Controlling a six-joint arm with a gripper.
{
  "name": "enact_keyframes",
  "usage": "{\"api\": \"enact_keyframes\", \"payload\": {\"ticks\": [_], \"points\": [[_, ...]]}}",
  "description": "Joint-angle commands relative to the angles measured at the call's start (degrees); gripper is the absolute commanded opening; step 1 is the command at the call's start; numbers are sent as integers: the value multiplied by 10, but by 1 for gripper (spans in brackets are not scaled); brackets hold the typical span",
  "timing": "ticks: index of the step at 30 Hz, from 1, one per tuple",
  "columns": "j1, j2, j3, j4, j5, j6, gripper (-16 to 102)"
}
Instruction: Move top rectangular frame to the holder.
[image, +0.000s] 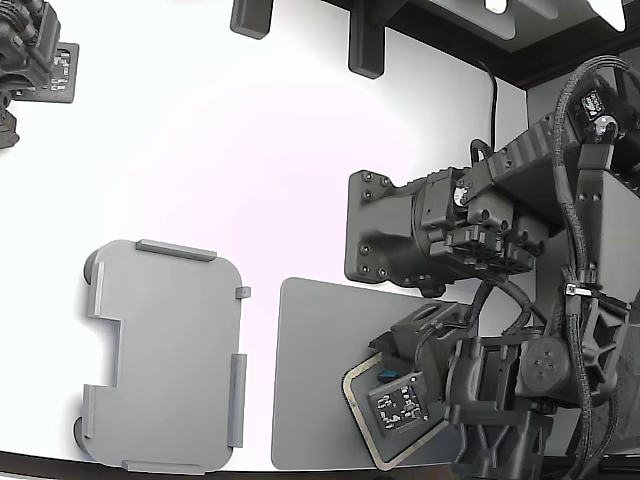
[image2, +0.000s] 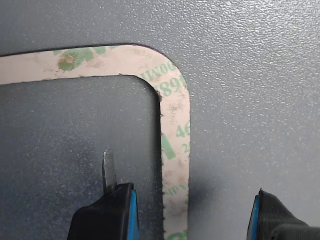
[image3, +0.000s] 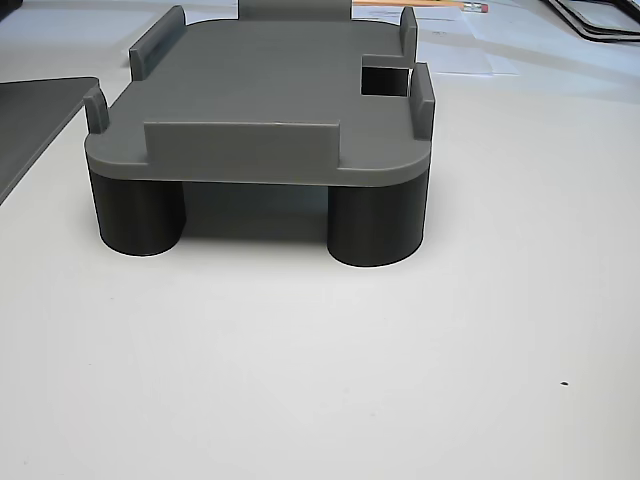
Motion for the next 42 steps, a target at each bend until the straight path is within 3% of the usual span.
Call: {"api": "enact_keyframes", "payload": {"ticks": [1, 14, 19, 31, 33, 36, 42], "points": [[-4, 18, -6, -2, -1, -4, 93], [-5, 11, 6, -20, -4, -17, 90], [-5, 7, 11, -25, -8, -15, 81], [-6, 3, 32, -45, -4, -9, 71], [-6, 2, 33, -46, -5, -8, 62], [-6, 1, 32, -41, -6, -11, 33], [-7, 5, 40, -40, -8, -11, 1]]}}
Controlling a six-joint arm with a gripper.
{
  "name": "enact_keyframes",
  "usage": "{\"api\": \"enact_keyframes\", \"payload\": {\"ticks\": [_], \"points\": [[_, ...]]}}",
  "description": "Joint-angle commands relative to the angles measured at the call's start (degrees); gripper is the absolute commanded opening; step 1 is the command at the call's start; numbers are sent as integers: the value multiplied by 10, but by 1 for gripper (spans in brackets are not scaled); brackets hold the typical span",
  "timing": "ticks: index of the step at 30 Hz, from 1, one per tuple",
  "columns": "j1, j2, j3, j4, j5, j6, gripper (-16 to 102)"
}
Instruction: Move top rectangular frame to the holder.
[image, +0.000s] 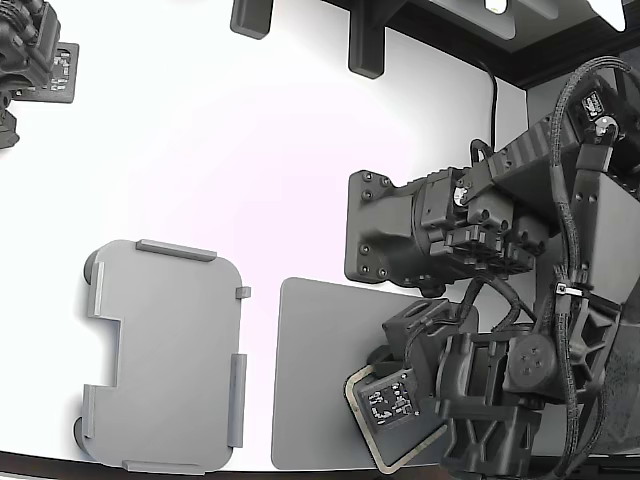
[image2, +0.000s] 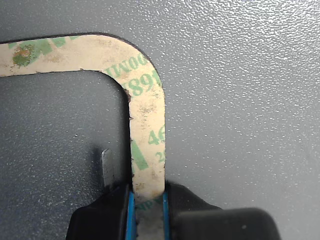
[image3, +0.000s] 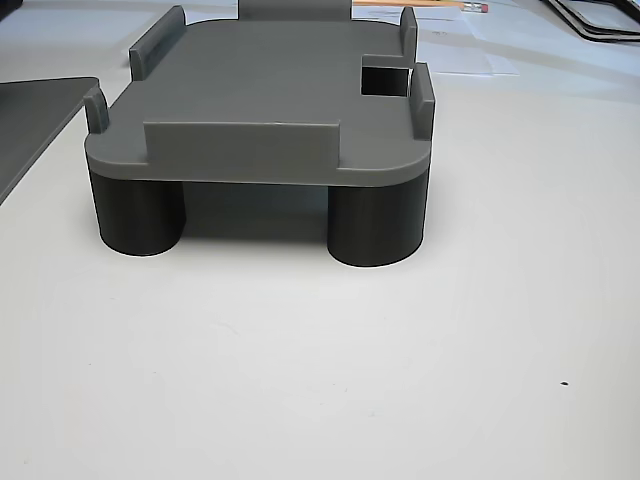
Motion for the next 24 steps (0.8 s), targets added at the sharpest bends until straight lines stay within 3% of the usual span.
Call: {"api": "enact_keyframes", "payload": {"ticks": [1, 2, 13, 18, 22, 24], "points": [[-7, 10, -2, -2, -1, 4, -6], [-7, 10, -2, -2, -1, 5, -11], [-37, 20, -85, 53, 23, 61, -11], [-66, 2, -209, 126, 100, 168, -11], [-125, -21, -296, 143, 92, 307, -12], [-152, -59, -376, 185, 87, 380, -12]]}}
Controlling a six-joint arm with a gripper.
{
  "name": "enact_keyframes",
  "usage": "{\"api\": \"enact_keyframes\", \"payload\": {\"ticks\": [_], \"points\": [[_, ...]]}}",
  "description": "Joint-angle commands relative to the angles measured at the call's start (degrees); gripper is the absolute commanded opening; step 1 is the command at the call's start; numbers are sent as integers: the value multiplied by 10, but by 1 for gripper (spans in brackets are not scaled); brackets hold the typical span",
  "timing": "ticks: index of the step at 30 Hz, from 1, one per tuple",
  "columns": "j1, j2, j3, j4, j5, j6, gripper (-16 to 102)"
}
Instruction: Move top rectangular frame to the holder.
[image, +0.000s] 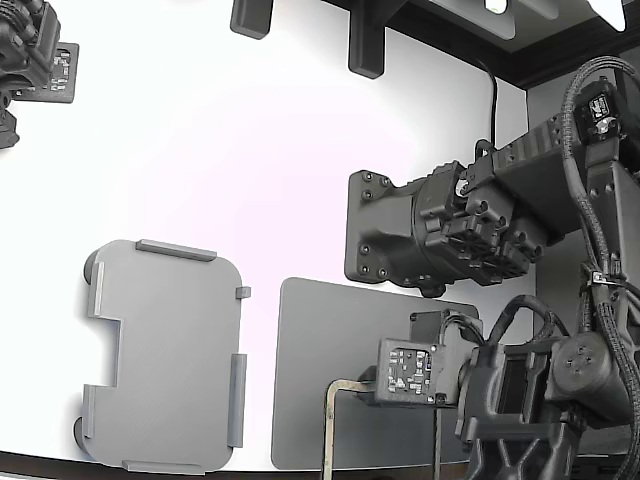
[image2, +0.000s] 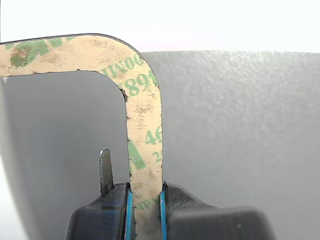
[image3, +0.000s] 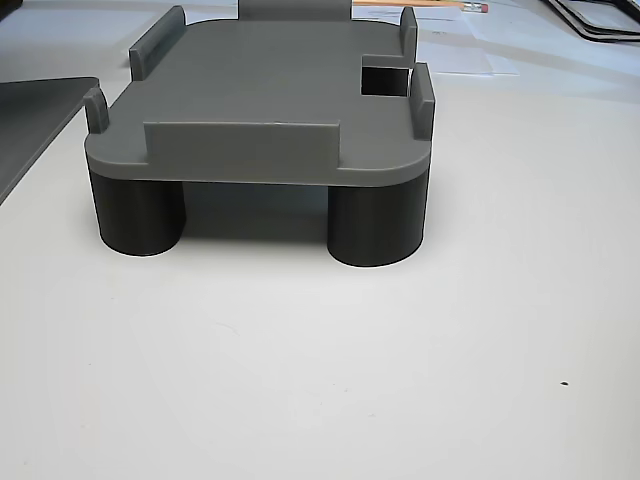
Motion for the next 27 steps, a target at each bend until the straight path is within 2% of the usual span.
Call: {"api": "enact_keyframes", "payload": {"ticks": [1, 8, 14, 20, 27], "points": [[-50, -48, -156, 55, -4, 142, -12], [-129, -105, -224, 54, 42, 331, -12], [-221, -185, -286, 54, 48, 454, -12], [-282, -193, -284, 52, -4, 497, -12], [-326, -207, -281, 50, -35, 489, -12]]}}
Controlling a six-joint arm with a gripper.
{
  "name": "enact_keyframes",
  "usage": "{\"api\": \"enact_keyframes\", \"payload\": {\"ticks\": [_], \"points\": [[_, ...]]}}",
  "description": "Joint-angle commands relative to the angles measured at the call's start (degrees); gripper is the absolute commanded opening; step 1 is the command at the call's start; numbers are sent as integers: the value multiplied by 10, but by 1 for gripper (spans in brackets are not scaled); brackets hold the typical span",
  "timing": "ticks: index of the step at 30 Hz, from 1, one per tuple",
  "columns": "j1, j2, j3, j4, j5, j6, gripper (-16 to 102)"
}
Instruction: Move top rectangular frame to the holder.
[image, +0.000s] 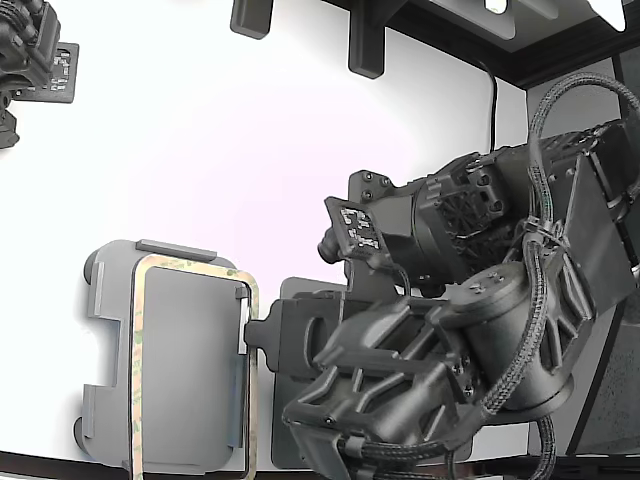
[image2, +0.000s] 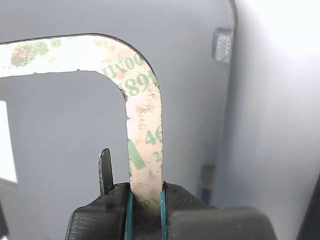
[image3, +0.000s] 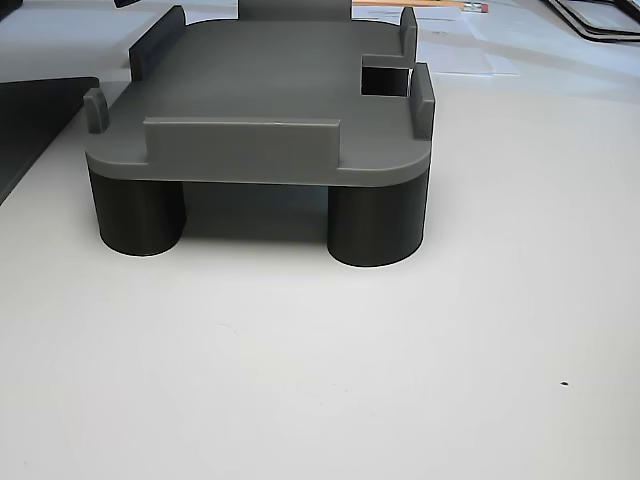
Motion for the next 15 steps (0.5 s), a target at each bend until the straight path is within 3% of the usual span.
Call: {"api": "enact_keyframes", "payload": {"ticks": [1, 15], "points": [[-18, 2, -7, 1, -2, -9, -12], [-35, -45, -1, -33, -11, -18, -12]]}}
